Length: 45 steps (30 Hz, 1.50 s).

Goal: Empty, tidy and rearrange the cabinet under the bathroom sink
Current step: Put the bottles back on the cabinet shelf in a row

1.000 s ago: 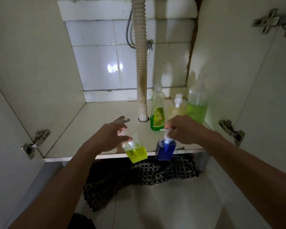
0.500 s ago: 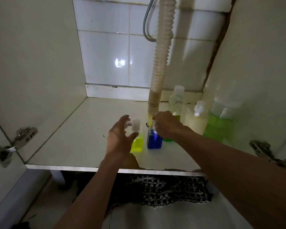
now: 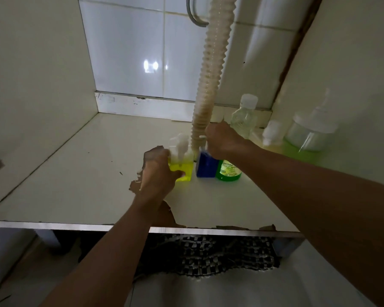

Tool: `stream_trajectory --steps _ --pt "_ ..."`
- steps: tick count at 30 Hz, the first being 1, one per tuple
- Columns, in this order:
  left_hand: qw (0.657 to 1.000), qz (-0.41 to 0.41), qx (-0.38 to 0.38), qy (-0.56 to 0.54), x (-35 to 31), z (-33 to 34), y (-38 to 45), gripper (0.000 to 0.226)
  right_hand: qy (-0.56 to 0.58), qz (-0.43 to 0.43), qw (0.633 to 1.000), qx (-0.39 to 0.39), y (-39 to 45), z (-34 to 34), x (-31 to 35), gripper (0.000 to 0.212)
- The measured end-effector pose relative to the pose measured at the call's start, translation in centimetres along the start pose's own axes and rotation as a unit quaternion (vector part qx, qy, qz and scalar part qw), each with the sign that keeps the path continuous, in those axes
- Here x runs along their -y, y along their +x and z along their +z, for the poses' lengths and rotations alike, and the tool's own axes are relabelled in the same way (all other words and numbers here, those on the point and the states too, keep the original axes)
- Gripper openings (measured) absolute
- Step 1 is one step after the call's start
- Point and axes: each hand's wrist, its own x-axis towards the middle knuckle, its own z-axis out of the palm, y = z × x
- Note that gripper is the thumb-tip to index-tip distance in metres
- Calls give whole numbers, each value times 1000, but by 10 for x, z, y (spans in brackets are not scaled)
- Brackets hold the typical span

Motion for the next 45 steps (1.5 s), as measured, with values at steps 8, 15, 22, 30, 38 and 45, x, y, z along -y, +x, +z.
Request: stream_trajectory --steps 8,15,22,30,38,45 --pt "997 -48 43 41 -7 5 19 59 -4 -8 1000 4 -1 -2 -9 30" --pt "996 -36 2 86 -24 -11 -10 68 93 -47 991 -81 -54 -9 -1 46" --pt "974 147 -1 173 -84 -29 -93 58 293 5 952 -92 -171 2 -41 27" --pt "847 170 428 265 -129 28 -190 45 272 142 948 79 -278 59 -126 14" --pt "813 99 533 211 -100 108 -297 58 176 223 930 232 -381 136 -176 31" --pt "803 8 554 220 -64 129 -347 62 168 247 917 264 -419 178 -173 61"
